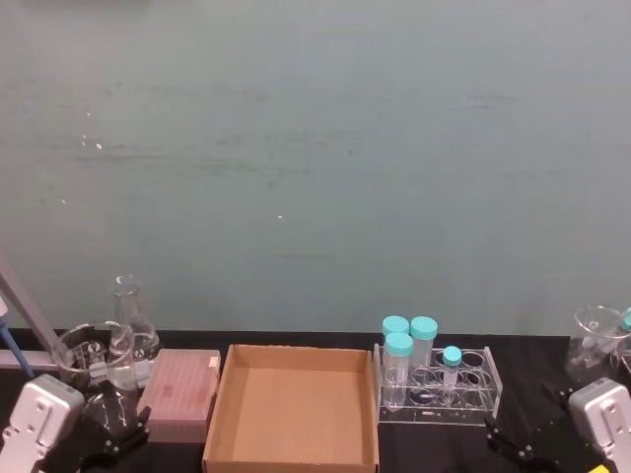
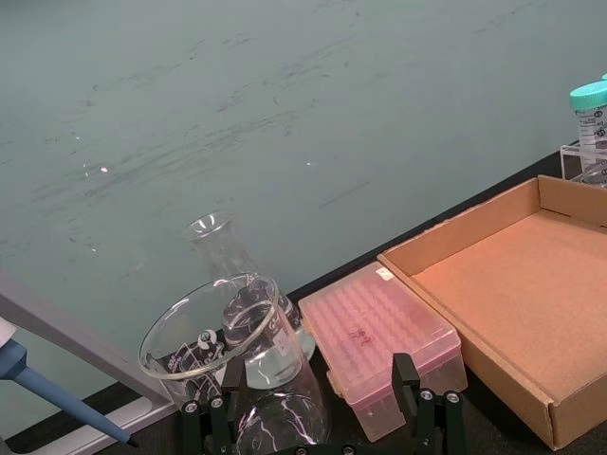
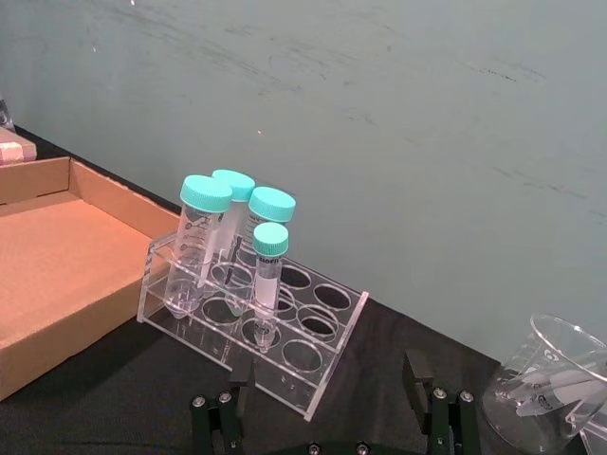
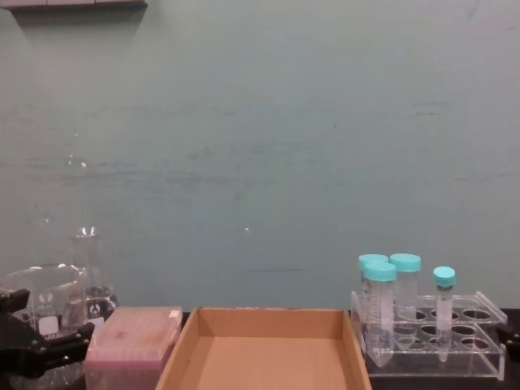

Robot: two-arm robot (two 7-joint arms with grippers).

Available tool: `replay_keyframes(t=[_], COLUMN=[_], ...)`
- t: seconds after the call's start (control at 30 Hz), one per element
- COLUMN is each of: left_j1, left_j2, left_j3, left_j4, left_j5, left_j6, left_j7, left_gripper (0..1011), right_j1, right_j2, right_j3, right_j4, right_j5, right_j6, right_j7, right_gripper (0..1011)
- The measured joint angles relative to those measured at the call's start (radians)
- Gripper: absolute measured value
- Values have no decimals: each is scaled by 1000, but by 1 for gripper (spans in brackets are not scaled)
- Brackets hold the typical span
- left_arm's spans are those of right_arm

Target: Use the right hand to move the test tube from the test tube rack into the box.

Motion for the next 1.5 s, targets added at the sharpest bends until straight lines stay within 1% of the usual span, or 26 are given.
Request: replay_keyframes(t=[1.5], left_j1=[0], left_j2=[0], left_j3=[0], left_j4=[0], left_j5=[0], left_j6=[0], left_j7=[0], left_gripper=[1000], right_j1=[0], right_j2=[0], right_j3=[0], right_j4=[0], right_j5=[0], right_j6=[0], right_j7=[0], right_gripper=[1000])
